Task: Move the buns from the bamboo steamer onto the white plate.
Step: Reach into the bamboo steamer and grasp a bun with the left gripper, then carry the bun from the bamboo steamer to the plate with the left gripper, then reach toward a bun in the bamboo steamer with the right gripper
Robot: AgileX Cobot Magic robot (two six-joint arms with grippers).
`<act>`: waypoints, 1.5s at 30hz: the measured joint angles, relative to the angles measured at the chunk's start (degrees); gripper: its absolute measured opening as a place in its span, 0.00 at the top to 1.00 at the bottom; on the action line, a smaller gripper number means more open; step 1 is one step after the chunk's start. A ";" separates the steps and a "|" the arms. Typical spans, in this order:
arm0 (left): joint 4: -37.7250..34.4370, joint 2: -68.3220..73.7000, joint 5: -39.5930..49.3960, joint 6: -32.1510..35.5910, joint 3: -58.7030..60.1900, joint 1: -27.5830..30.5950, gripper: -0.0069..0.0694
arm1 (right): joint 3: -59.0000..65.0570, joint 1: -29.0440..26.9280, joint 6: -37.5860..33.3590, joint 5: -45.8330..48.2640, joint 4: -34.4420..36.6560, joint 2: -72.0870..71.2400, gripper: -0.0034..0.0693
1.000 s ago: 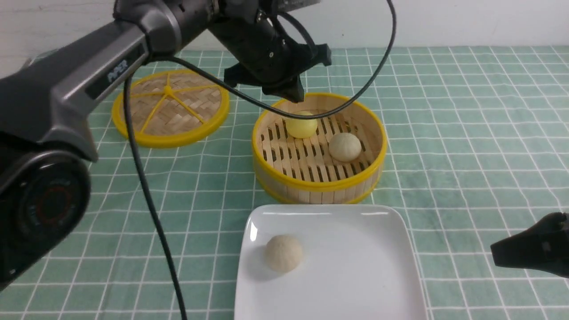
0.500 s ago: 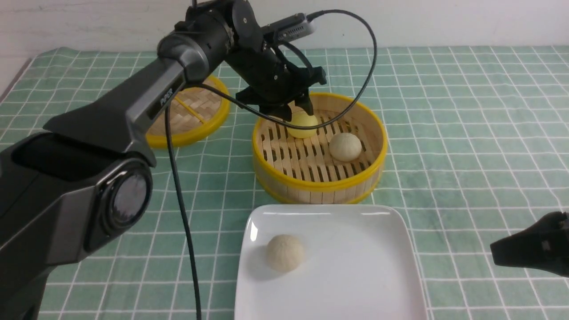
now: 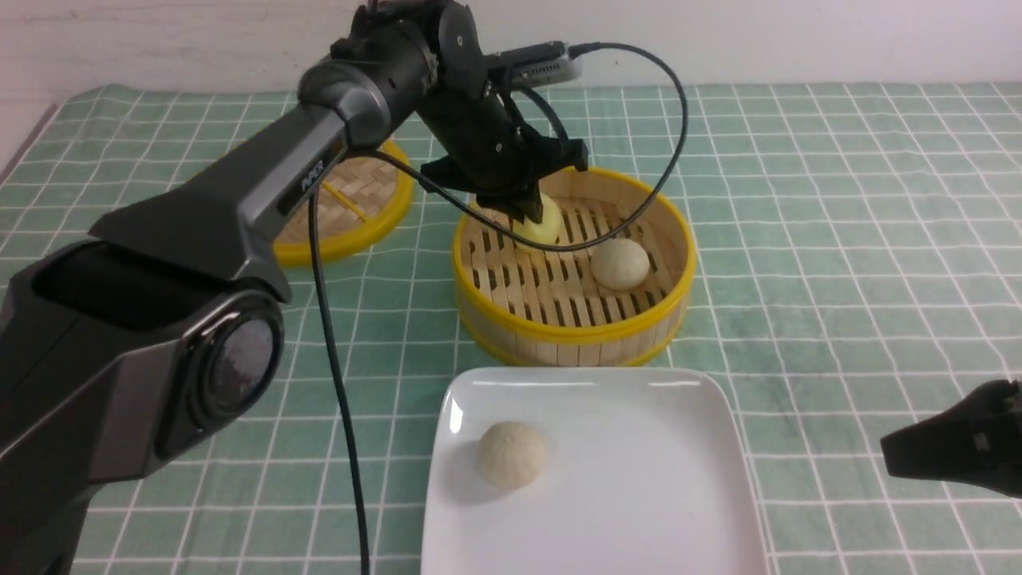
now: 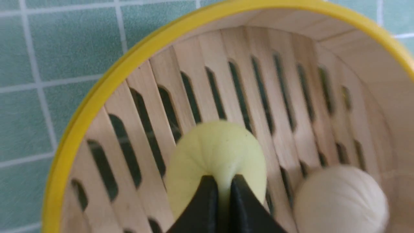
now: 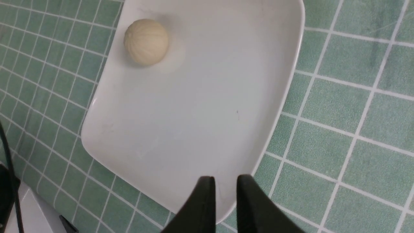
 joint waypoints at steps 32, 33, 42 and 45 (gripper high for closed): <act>-0.61 -39.39 -11.31 3.06 71.48 -16.73 0.75 | 0.00 0.00 -0.23 -0.41 0.23 0.05 0.76; -0.69 -39.11 -12.22 2.95 71.48 -17.19 0.71 | 0.00 0.00 -0.26 -0.41 0.23 0.05 0.76; -0.36 -38.85 -16.71 2.41 71.04 -18.30 0.37 | 0.00 0.00 -0.26 1.00 0.53 0.05 0.75; 3.98 -39.92 -12.81 2.41 68.07 -18.30 0.41 | 0.00 0.13 -1.45 2.44 1.53 0.05 0.75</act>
